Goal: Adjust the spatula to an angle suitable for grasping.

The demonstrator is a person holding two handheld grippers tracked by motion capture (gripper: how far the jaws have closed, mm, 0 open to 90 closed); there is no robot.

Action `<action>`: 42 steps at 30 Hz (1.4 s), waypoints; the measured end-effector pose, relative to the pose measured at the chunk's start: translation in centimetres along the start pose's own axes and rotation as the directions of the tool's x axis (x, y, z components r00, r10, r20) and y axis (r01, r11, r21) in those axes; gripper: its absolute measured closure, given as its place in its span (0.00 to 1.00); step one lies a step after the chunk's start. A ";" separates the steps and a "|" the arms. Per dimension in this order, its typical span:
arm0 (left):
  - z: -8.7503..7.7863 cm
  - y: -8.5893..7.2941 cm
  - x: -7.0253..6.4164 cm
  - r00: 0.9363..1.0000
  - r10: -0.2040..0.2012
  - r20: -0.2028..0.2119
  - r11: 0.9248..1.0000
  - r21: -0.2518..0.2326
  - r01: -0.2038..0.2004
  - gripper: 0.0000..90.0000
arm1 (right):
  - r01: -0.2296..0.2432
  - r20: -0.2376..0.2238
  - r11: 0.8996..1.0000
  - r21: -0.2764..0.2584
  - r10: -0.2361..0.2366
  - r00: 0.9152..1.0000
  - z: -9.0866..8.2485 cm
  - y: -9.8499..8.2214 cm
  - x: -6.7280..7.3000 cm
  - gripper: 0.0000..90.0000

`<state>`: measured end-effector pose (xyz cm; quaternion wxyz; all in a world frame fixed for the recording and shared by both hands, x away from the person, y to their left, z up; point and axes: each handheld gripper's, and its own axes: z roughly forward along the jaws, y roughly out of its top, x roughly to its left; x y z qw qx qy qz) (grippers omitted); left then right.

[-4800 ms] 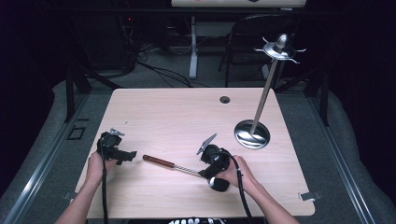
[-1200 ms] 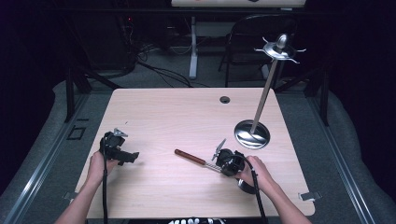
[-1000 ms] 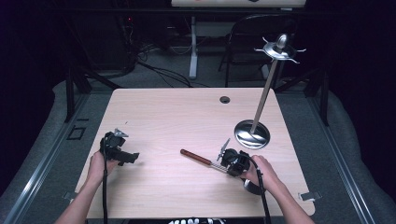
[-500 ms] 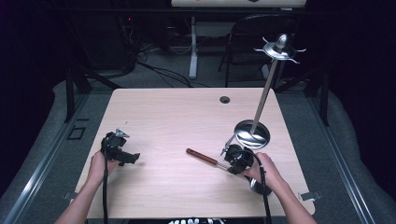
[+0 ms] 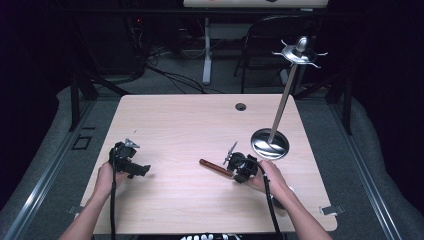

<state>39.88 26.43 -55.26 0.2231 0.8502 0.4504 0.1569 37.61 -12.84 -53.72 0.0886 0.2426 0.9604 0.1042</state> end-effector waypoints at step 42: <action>0.3 0.1 -0.4 1.000 0.023 0.020 1.000 0.009 -0.023 0.00 | 0.012 0.050 0.999 0.047 -0.015 0.999 0.8 0.4 0.8 0.94</action>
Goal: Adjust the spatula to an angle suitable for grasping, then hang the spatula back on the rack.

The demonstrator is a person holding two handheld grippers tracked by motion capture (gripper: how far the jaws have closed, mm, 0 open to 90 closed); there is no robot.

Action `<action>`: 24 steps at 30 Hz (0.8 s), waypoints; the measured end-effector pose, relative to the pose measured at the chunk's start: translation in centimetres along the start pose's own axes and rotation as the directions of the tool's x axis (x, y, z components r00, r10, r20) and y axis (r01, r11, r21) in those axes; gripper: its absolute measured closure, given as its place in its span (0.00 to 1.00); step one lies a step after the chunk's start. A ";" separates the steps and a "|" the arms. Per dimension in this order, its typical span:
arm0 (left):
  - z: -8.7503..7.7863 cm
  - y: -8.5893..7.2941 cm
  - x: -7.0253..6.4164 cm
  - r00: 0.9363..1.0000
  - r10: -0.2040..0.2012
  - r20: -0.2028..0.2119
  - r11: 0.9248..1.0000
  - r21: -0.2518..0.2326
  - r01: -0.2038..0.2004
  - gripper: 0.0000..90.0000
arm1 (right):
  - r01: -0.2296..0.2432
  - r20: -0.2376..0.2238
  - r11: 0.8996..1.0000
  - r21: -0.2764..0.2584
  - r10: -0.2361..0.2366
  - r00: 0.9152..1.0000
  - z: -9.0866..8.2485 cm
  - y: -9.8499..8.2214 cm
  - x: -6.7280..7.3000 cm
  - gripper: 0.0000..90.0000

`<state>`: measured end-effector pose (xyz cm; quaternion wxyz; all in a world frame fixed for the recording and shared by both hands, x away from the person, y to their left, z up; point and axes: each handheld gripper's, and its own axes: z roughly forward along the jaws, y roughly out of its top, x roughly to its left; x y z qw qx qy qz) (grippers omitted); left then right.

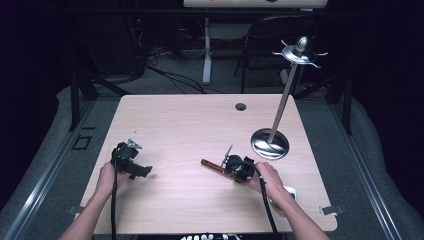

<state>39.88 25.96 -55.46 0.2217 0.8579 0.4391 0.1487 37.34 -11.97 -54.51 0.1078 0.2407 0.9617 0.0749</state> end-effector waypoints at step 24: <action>0.1 0.0 -0.3 1.000 0.016 0.006 1.000 -0.024 -0.016 0.00 | -0.123 0.011 0.954 -0.275 0.132 0.991 -5.9 -3.5 -1.6 0.94</action>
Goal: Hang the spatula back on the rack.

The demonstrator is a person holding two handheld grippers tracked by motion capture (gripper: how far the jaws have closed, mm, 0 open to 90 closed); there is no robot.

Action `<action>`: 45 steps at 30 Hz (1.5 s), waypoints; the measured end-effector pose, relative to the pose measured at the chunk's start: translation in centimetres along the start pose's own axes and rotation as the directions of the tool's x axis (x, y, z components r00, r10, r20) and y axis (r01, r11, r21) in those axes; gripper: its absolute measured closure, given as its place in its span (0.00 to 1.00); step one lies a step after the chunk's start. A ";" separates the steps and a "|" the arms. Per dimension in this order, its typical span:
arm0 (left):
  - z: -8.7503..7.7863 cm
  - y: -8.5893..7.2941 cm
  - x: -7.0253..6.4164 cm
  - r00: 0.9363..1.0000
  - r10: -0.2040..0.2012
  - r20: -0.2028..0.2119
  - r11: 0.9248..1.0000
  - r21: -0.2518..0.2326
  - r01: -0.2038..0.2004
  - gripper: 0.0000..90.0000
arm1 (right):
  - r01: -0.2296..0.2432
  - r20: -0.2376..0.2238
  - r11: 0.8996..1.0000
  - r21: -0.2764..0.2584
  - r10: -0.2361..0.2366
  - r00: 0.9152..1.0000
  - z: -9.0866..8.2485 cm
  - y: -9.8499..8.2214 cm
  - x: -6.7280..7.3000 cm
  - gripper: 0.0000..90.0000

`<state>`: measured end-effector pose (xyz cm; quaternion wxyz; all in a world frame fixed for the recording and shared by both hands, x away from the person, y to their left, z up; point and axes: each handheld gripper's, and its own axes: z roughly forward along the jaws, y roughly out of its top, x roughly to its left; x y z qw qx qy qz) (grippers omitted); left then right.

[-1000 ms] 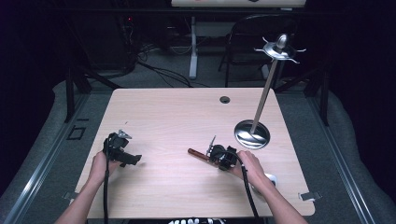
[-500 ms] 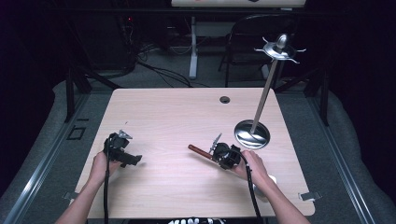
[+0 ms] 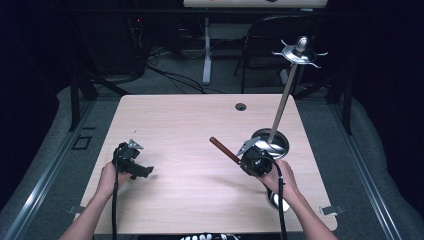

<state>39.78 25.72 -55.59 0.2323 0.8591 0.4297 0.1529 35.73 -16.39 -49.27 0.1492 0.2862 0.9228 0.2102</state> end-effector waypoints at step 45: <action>-0.3 0.8 -0.5 0.998 0.033 -0.046 0.997 -0.062 -0.036 0.00 | -0.204 0.135 0.919 -0.337 0.262 0.956 -6.6 -3.6 -3.9 0.94</action>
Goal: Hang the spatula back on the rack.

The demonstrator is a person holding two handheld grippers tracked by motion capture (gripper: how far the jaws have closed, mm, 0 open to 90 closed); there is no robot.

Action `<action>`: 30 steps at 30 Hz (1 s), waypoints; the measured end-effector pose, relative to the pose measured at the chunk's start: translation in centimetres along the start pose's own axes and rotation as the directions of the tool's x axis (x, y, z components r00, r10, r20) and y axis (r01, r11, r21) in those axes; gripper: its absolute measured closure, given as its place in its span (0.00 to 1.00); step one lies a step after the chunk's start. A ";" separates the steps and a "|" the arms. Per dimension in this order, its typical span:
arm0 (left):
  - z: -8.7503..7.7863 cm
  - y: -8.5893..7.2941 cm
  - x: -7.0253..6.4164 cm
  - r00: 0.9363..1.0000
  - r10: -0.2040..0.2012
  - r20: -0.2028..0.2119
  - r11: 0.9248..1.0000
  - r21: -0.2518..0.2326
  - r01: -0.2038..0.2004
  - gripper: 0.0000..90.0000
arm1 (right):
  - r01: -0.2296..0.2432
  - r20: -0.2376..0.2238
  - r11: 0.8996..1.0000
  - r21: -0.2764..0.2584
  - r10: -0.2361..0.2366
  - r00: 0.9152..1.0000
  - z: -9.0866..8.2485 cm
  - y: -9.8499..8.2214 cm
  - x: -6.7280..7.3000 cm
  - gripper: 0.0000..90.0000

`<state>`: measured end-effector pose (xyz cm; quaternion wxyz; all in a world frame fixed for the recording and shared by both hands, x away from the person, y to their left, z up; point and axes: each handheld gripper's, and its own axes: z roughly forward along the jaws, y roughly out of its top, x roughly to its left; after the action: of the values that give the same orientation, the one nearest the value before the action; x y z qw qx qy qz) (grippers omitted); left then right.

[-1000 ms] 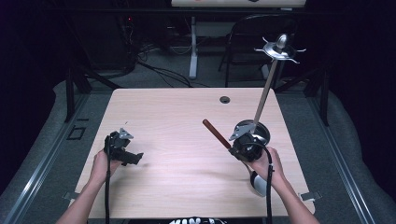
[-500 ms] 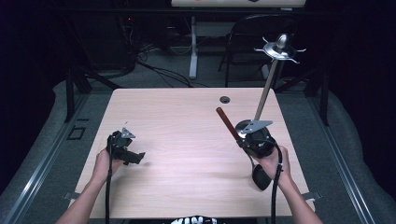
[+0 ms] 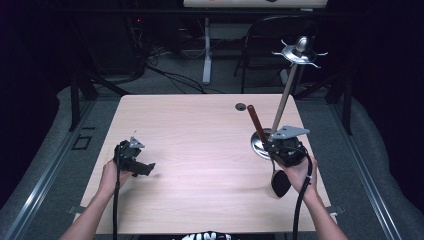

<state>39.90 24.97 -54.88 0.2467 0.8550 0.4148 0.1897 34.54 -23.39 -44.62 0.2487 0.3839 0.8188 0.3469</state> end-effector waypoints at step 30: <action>0.1 0.8 -0.3 1.000 0.024 0.006 1.000 -0.006 -0.024 0.00 | -0.109 0.018 0.971 -0.211 0.115 0.993 -3.3 -1.3 -2.0 0.94</action>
<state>40.32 24.29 -54.54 0.2481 0.8598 0.4033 0.1910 32.87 -26.86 -43.18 0.2804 0.4064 0.7507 0.4390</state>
